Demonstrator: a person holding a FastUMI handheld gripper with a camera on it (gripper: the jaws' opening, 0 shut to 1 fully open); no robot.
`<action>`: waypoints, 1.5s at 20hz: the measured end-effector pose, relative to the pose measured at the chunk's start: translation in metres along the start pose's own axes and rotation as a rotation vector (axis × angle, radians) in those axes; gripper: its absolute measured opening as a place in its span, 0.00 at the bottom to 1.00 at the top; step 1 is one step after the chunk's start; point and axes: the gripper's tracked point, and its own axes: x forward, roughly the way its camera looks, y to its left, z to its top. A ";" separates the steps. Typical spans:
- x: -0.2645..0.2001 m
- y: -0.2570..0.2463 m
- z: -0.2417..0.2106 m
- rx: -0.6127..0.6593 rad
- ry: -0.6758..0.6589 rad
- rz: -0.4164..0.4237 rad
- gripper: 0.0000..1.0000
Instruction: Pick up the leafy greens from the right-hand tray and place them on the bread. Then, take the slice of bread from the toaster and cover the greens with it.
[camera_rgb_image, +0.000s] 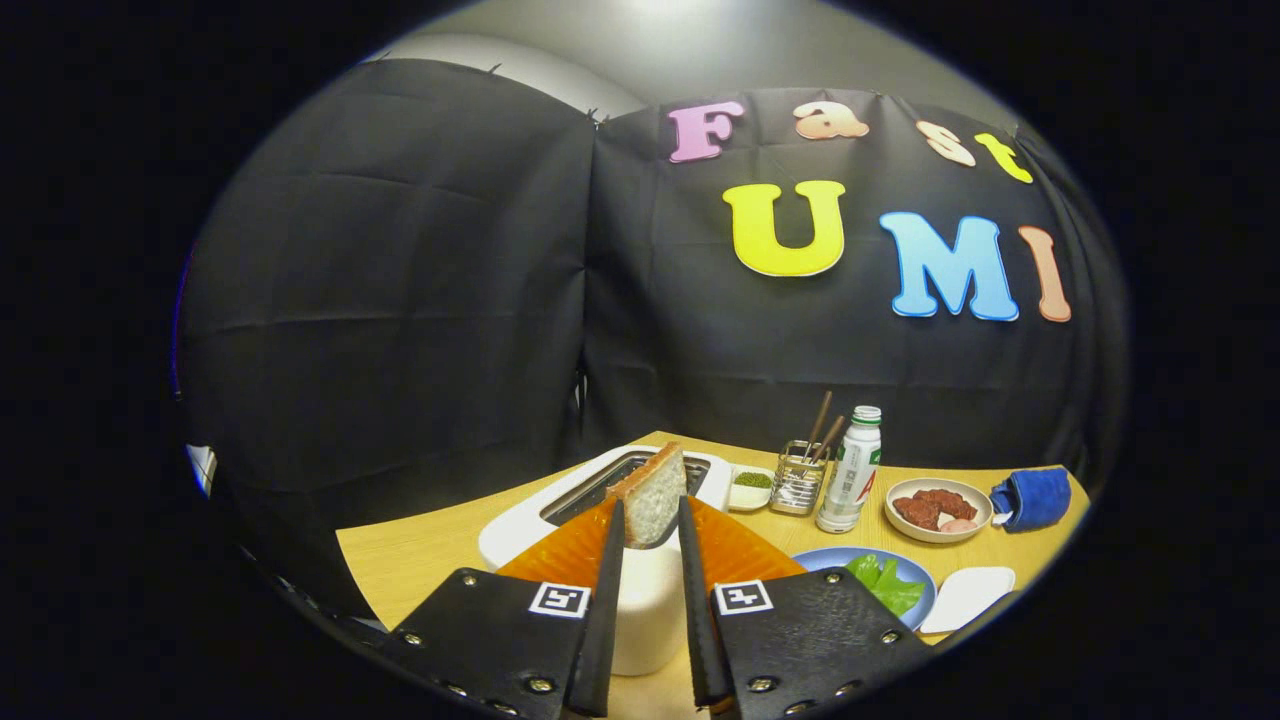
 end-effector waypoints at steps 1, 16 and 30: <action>0.003 0.004 -0.001 0.004 -0.002 -0.004 0.31; 0.039 0.001 -0.010 0.029 0.029 -0.095 0.11; 0.030 -0.007 0.031 0.068 -0.042 -0.077 0.03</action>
